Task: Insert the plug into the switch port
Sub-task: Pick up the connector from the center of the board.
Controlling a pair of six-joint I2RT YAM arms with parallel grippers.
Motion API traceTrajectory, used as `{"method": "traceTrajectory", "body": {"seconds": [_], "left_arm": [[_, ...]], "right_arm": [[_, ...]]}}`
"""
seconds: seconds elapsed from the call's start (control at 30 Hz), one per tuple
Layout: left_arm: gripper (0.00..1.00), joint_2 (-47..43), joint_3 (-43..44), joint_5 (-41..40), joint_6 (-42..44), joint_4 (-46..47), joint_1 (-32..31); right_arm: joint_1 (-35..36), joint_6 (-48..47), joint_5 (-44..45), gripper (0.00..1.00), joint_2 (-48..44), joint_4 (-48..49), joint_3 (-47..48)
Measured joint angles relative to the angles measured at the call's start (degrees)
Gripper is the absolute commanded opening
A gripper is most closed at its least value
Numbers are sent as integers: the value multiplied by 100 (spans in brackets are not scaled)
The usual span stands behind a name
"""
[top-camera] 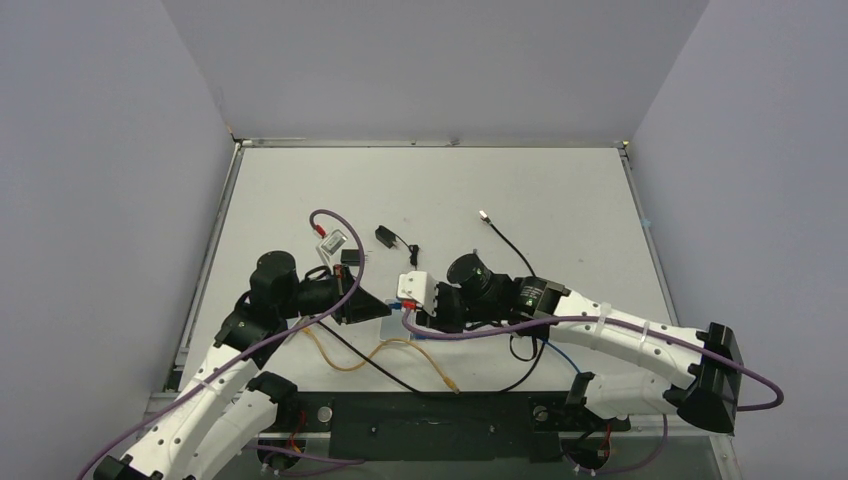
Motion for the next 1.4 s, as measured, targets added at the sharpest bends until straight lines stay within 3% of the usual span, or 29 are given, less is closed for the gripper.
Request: {"method": "traceTrajectory", "body": {"seconds": [0.2, 0.7, 1.13, 1.4], "left_arm": [[0, 20, -203, 20, -236, 160, 0], [0, 35, -490, 133, -817, 380, 0], [0, 35, -551, 173, -1010, 505, 0], [0, 37, -555, 197, -1054, 527, 0]], "right_arm": [[310, -378, 409, 33, -308, 308, -153], [608, -1128, 831, 32, -761, 1370, -623], [662, -1147, 654, 28, -446, 1703, -623], [704, -1143, 586, 20, -396, 1749, -623]]}}
